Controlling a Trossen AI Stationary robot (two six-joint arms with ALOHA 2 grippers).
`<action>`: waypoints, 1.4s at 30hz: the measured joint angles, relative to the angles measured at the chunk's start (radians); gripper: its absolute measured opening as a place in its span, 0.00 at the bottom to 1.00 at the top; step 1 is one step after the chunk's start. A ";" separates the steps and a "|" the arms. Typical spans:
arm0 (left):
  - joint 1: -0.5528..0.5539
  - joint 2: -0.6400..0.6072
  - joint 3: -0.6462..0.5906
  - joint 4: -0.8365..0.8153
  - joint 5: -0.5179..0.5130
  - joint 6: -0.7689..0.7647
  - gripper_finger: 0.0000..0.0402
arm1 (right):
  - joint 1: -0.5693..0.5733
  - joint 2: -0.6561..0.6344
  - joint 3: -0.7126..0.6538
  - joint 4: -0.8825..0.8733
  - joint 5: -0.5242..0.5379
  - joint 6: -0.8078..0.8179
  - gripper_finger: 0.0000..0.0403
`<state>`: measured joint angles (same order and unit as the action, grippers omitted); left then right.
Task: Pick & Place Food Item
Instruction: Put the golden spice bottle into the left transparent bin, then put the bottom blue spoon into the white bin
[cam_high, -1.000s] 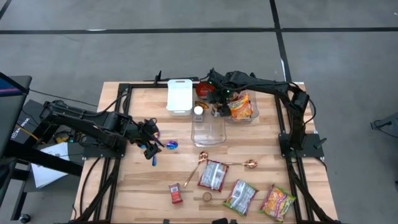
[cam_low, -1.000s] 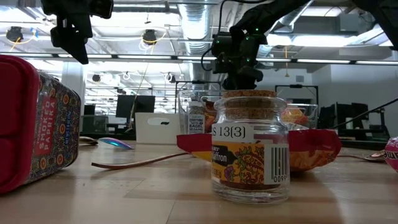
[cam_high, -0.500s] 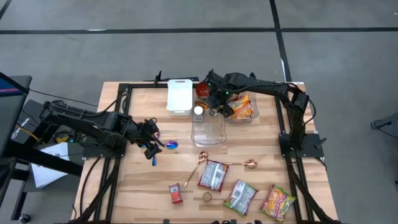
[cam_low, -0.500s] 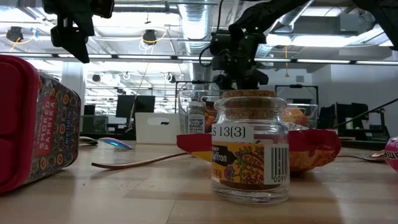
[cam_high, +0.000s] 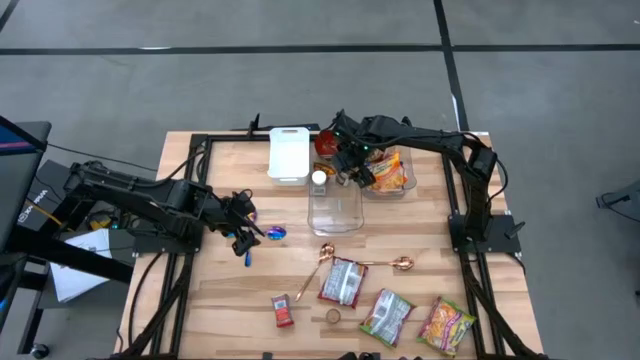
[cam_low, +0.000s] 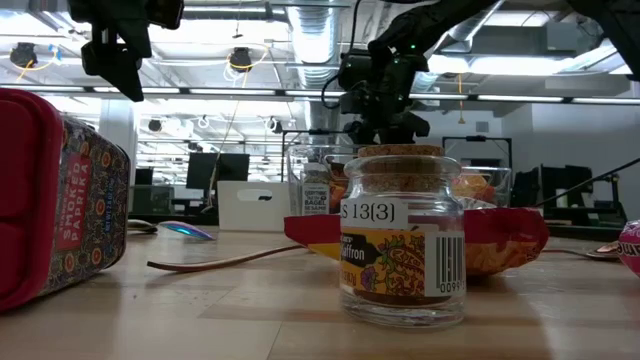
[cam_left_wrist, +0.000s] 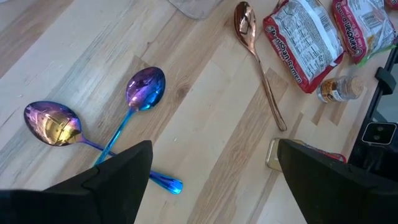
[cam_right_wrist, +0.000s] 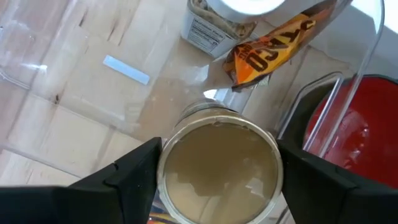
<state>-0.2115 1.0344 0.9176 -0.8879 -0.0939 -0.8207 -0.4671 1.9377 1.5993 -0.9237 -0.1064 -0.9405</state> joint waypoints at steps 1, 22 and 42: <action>0.000 0.000 0.000 0.000 0.005 0.000 0.85 | 0.000 0.000 0.000 0.000 0.000 0.005 0.70; 0.000 0.000 0.000 -0.001 0.013 0.000 0.85 | 0.000 -0.001 0.104 0.012 0.008 0.100 0.88; 0.000 0.000 0.000 0.100 0.013 0.110 0.83 | -0.049 -0.014 0.294 -0.342 -0.470 0.615 0.83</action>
<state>-0.2115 1.0340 0.9176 -0.7875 -0.0810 -0.7103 -0.5165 1.9236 1.8935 -1.2660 -0.5762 -0.3258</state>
